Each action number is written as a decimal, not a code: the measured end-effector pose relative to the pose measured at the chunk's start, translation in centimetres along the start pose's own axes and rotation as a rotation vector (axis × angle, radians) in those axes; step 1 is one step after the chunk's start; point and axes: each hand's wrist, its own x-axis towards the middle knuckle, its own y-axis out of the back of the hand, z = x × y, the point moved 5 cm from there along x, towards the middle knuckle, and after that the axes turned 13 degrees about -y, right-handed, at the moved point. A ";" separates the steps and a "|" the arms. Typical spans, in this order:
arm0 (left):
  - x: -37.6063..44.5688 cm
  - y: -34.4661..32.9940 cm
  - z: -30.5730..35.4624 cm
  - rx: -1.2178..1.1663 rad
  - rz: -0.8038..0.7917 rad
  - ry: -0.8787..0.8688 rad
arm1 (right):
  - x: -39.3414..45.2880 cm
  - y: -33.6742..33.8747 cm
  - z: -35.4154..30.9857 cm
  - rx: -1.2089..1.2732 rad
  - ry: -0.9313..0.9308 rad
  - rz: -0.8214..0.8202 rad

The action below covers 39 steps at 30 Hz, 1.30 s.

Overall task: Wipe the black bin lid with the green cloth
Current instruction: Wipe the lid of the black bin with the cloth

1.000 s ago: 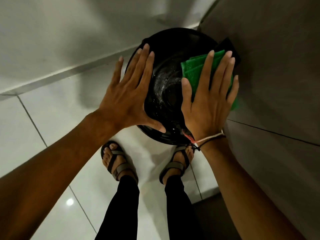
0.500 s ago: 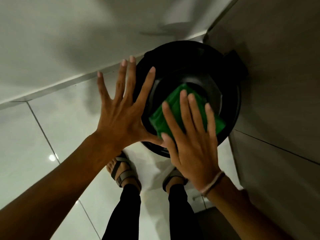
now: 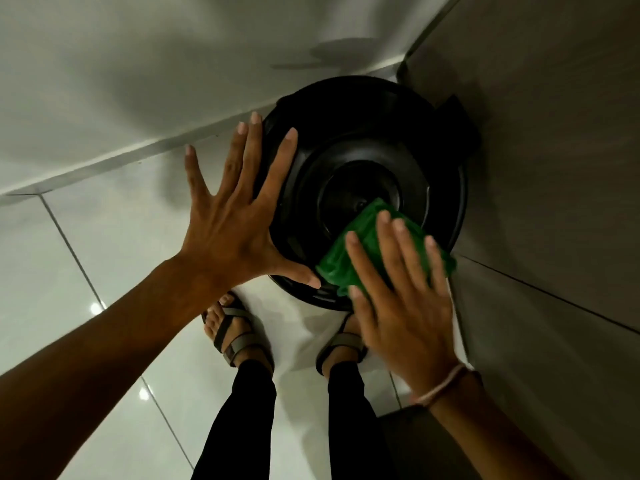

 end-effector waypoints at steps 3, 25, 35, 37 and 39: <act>0.1 -0.1 -0.1 0.019 -0.012 0.003 | 5.7 1.4 1.1 -0.020 -0.209 0.098; 0.5 0.6 0.5 0.035 -0.011 -0.019 | 8.8 2.8 0.0 0.053 -0.269 0.103; -5.8 3.4 3.9 -0.318 0.265 0.190 | 8.4 4.2 5.3 0.396 -0.180 0.140; -4.6 3.4 8.0 -0.377 0.453 0.145 | 11.1 3.1 5.4 0.349 -0.089 0.080; -0.6 2.9 11.3 -0.381 0.456 0.161 | 13.3 2.4 4.5 0.302 -0.001 0.041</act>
